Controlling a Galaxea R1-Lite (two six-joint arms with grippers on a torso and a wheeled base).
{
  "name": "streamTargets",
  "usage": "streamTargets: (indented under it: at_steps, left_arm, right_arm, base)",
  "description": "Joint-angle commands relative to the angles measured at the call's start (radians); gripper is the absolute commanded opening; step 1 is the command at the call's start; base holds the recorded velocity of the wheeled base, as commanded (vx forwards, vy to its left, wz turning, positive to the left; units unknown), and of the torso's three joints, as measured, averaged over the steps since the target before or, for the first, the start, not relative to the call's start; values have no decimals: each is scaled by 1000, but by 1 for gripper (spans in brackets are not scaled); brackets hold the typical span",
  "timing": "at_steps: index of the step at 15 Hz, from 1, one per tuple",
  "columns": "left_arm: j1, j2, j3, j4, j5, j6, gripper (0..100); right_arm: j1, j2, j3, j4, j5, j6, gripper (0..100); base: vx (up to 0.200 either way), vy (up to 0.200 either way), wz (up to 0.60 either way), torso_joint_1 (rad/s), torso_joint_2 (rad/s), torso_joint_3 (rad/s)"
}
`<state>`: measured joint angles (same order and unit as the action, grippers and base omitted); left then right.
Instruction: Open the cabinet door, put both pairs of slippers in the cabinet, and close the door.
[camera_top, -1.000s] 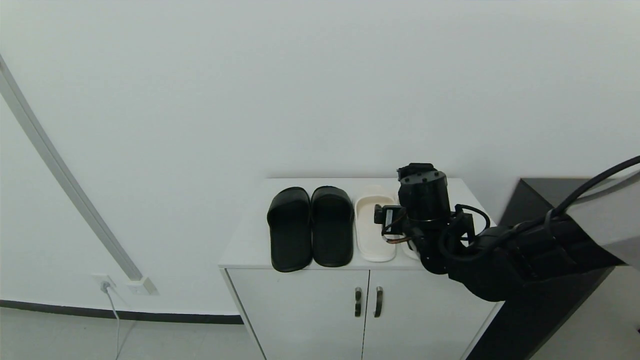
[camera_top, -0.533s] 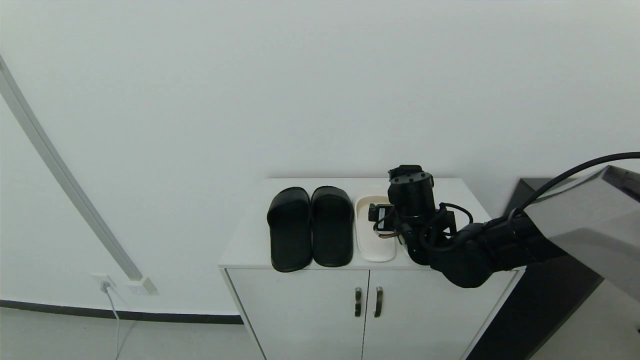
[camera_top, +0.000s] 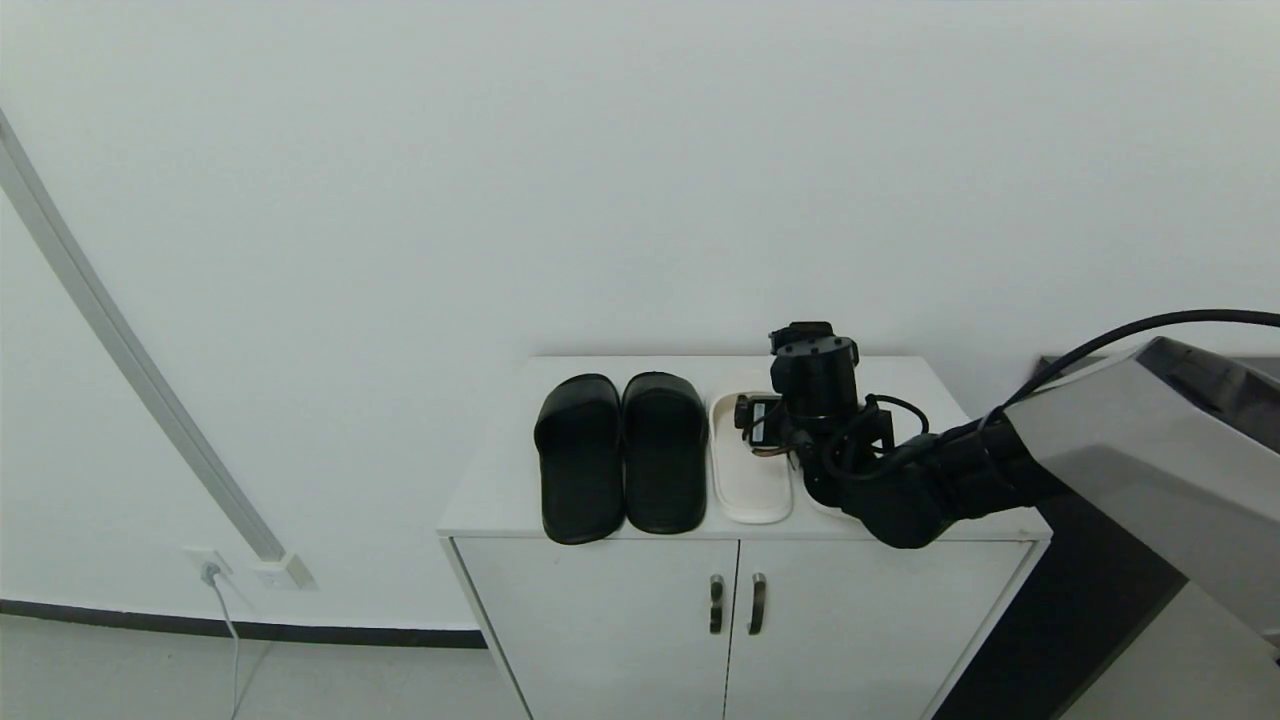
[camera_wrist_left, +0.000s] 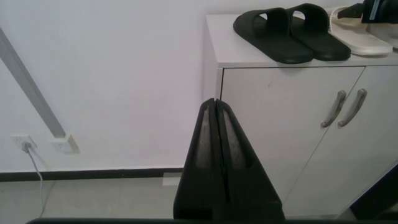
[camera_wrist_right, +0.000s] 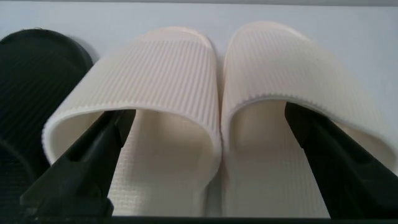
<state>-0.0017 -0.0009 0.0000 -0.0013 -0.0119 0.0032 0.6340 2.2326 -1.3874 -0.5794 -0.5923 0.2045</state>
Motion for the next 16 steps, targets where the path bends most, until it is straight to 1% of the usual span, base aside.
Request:
streamTargets:
  at_steps: [1,5,6,16]
  left_arm:
    - [0,1,0,0,0,0,0]
    - [0,1,0,0,0,0,0]
    - [0,1,0,0,0,0,0]
    - [0,1,0,0,0,-2,0]
  right_arm:
    - [-8,12,-8,0,0,1,100]
    - [-22,22,-16,-4,6,1,100]
    - [-24,24,-19,-11,19,1,0]
    - [-24,7,-8,-25,12,1,0]
  base:
    - [0,0,0,0,0,0]
    - [0,0,0,0,0,0]
    - [0,0,0,0,0,0]
    - [0,0,0,0,0,0]
